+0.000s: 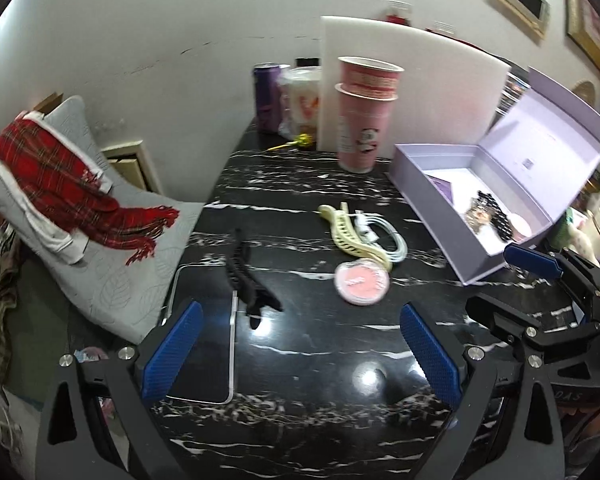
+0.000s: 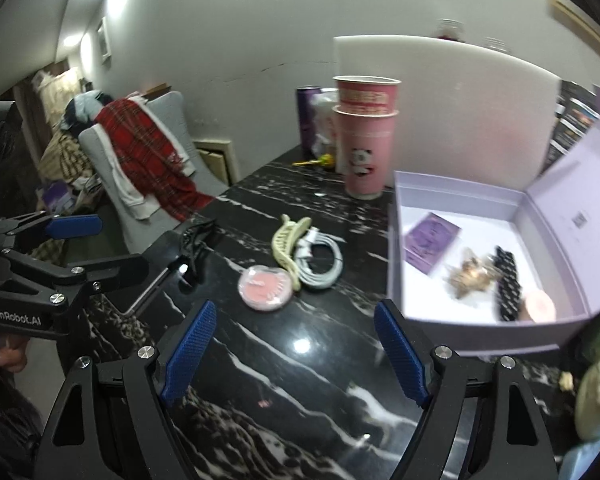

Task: Organize rigid objects
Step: 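Grasp the black comb-like hair clip with the right gripper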

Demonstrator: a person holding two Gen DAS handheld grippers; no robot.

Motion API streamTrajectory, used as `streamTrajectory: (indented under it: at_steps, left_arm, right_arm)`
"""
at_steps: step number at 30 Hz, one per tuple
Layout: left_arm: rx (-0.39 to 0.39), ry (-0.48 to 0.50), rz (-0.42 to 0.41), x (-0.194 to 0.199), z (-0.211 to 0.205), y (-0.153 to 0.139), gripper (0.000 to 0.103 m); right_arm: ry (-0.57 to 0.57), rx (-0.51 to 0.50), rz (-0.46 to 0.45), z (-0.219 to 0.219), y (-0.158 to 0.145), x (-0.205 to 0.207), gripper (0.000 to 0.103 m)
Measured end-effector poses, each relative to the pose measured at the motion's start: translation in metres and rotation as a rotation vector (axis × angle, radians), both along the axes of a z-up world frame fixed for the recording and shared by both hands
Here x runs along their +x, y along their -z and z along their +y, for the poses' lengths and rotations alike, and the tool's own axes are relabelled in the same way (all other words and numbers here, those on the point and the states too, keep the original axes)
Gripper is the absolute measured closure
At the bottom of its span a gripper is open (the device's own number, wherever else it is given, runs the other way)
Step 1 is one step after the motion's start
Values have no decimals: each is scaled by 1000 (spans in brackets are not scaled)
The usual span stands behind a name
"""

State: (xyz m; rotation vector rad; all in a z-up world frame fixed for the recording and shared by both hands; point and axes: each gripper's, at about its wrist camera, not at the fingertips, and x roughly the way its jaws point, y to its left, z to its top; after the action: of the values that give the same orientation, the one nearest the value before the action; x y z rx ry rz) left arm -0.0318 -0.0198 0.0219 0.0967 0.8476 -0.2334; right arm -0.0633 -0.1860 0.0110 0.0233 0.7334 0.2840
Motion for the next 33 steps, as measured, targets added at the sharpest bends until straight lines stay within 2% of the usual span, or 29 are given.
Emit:
streamTrajectory:
  at_steps: [20, 30, 33]
  left_arm:
    - [3, -128, 32, 49, 67, 17, 2]
    - [19, -127, 50, 69, 86, 35, 2]
    - [25, -132, 53, 74, 93, 39, 2]
  right_arm:
    - [-119, 50, 123, 64, 31, 73, 21]
    - [-159, 54, 179, 96, 49, 103, 34]
    - [-178, 55, 198, 107, 54, 111, 35]
